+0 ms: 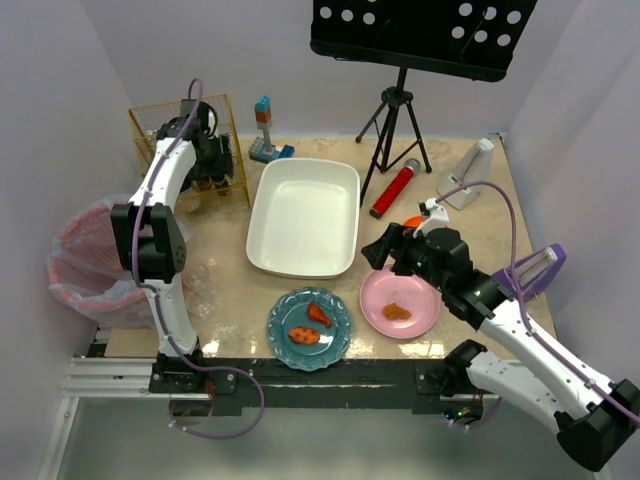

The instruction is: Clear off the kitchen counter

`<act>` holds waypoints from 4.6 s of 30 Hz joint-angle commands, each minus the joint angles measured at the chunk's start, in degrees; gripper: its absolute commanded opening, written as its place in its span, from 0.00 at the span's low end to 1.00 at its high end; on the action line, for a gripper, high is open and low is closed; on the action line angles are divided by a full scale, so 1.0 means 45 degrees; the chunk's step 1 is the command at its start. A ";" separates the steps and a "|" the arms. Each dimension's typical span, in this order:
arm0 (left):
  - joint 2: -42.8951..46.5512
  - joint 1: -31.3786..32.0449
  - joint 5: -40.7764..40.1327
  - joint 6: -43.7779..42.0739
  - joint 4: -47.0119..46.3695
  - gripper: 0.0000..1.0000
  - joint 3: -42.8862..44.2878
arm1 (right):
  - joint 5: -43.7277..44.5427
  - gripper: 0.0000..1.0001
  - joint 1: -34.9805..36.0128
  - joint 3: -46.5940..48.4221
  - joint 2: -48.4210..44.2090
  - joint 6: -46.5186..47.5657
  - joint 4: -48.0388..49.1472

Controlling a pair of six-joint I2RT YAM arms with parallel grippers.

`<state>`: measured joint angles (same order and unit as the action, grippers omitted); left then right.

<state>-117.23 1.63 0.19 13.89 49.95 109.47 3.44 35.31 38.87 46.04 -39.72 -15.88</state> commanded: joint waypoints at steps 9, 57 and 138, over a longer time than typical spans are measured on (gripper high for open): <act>0.2162 -0.0050 0.0542 -0.0020 -0.0201 0.78 -0.0263 | 0.0055 0.89 0.0024 0.0053 -0.0153 -0.0274 0.0150; 1.2341 0.2255 -0.2796 0.1660 0.0891 0.79 -0.6457 | -0.0336 0.87 0.0745 0.0305 0.1623 -0.0392 0.1771; 1.1285 -0.0069 0.0095 0.0507 -0.0125 0.82 -0.3488 | 0.4100 0.00 0.6472 1.2894 1.4872 -0.0274 0.4112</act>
<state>-67.57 1.63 0.64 16.84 52.18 91.18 18.70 66.17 104.12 124.27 -43.70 -4.16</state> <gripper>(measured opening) 0.819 0.034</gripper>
